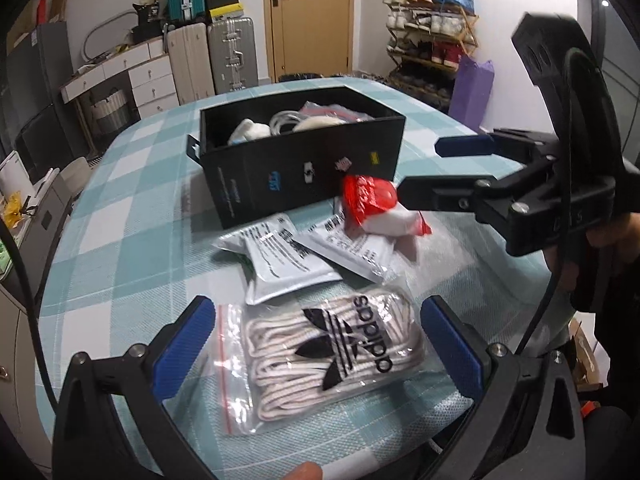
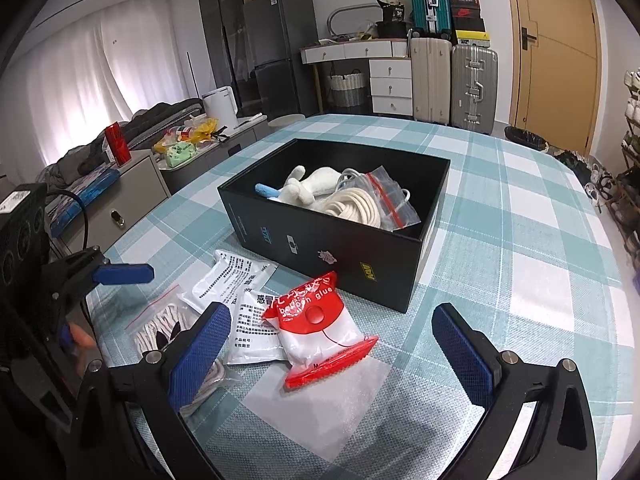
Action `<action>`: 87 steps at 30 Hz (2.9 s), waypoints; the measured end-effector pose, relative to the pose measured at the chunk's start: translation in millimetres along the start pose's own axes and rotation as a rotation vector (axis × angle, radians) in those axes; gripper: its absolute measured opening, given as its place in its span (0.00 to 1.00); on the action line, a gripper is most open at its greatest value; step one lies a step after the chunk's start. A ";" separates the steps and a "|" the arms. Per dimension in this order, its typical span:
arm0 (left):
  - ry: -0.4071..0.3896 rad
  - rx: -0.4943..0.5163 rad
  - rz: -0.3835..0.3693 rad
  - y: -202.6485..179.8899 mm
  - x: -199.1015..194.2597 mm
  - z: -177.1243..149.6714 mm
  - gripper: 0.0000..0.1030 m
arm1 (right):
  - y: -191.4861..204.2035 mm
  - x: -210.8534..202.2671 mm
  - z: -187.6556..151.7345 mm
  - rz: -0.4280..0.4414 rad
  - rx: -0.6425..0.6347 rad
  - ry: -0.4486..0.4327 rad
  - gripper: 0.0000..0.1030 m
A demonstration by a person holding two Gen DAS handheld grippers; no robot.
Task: Organize soft objects
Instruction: 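Withdraw both tools and move toward the adidas shoelace pack, then grasp the adidas shoelace pack with the left gripper while the right grasps the balloon glue packet, then carry shoelace pack and glue packet into the black box and open both grippers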
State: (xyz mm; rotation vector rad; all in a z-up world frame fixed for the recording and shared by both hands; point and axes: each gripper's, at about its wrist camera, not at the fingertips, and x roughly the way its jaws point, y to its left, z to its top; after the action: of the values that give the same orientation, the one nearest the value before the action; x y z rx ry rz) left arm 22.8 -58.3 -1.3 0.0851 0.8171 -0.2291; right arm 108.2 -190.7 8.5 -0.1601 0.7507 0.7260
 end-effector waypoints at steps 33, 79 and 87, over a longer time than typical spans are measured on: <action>0.095 0.009 -0.031 -3.4 15.6 -8.7 1.00 | 5.1 38.8 -9.5 0.013 -0.001 0.116 0.62; -0.140 -0.027 -0.006 25.8 -29.8 28.4 0.83 | 14.3 -34.7 8.7 0.057 -0.053 -0.176 0.55; -0.191 -0.038 0.029 37.0 -22.6 56.5 0.83 | 10.6 -40.8 12.1 0.033 -0.032 -0.191 0.55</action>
State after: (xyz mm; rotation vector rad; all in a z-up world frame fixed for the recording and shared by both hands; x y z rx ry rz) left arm 56.8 -27.7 53.3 0.0388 0.6296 -0.1908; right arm 87.6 -200.3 46.0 -0.1058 0.5606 0.7728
